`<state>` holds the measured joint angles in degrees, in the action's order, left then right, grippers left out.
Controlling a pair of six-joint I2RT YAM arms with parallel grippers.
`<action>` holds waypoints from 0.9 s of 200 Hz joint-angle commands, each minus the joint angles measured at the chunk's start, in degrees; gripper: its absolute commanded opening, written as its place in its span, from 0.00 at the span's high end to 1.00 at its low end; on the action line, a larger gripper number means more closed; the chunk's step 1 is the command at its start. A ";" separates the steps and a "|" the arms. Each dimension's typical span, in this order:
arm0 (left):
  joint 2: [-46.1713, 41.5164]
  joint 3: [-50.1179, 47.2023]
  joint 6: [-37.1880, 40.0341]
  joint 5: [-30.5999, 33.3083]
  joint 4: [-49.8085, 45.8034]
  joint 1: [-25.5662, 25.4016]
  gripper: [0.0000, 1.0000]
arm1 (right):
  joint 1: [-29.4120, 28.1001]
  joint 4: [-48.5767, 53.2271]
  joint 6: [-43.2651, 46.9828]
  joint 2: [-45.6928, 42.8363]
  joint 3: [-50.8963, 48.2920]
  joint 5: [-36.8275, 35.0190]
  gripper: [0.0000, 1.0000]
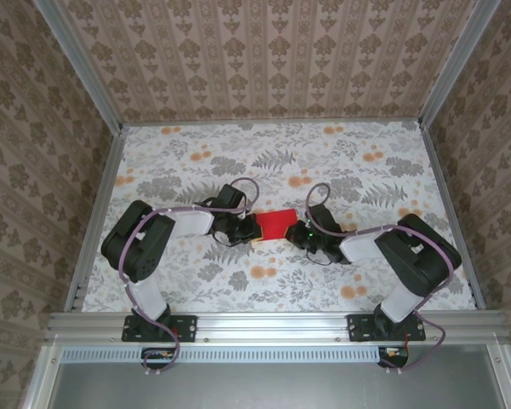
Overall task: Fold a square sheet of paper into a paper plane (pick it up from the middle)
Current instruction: First fold in half a square sheet of paper at the center of the table.
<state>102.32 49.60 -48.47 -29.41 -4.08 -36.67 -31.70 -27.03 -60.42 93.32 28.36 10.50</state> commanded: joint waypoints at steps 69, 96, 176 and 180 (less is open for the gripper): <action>3.42 -3.06 -0.75 6.07 -4.33 0.19 1.00 | 0.39 9.20 2.36 -11.59 0.55 -6.28 1.00; 2.45 -3.06 -0.75 7.12 -3.07 -0.07 1.00 | -2.66 6.00 0.66 -8.12 3.25 -4.94 1.00; 1.59 -3.03 -2.40 8.12 0.11 -1.17 1.00 | -5.21 -3.08 -4.10 4.43 5.70 -2.58 1.00; 1.56 -2.96 -2.42 8.08 0.20 -1.13 1.00 | -5.21 -2.97 -4.18 4.43 5.44 -2.78 1.00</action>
<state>101.62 48.45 -49.65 -28.45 -1.85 -37.19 -36.64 -27.03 -62.65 96.95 34.54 7.88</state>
